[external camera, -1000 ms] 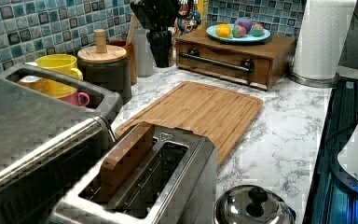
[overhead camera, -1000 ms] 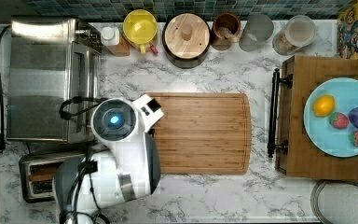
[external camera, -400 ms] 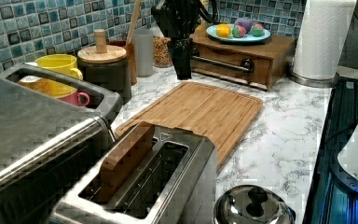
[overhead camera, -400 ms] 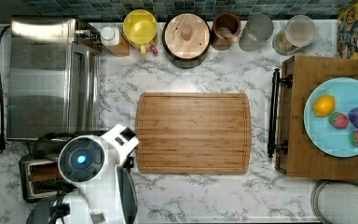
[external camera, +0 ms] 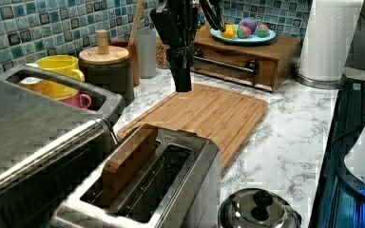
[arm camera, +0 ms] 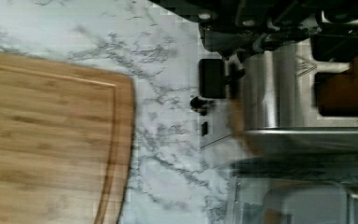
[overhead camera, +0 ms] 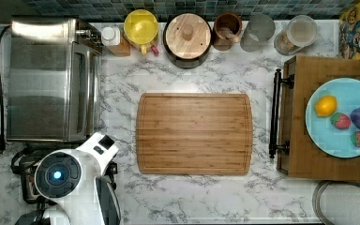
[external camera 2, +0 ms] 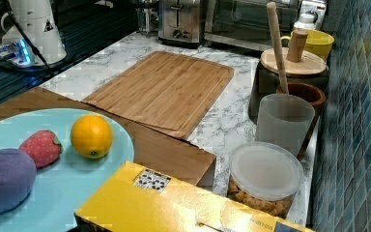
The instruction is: Turn on the toaster.
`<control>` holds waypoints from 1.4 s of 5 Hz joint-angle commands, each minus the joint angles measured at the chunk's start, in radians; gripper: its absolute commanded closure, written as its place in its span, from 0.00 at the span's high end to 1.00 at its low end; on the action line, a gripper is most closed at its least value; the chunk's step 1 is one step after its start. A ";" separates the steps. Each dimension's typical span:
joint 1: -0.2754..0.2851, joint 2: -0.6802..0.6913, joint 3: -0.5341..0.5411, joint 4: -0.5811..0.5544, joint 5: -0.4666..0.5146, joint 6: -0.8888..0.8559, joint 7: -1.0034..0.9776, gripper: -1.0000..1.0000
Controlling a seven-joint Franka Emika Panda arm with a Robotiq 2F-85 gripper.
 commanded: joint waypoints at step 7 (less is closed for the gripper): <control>-0.010 0.148 0.019 -0.100 0.011 0.208 -0.010 0.00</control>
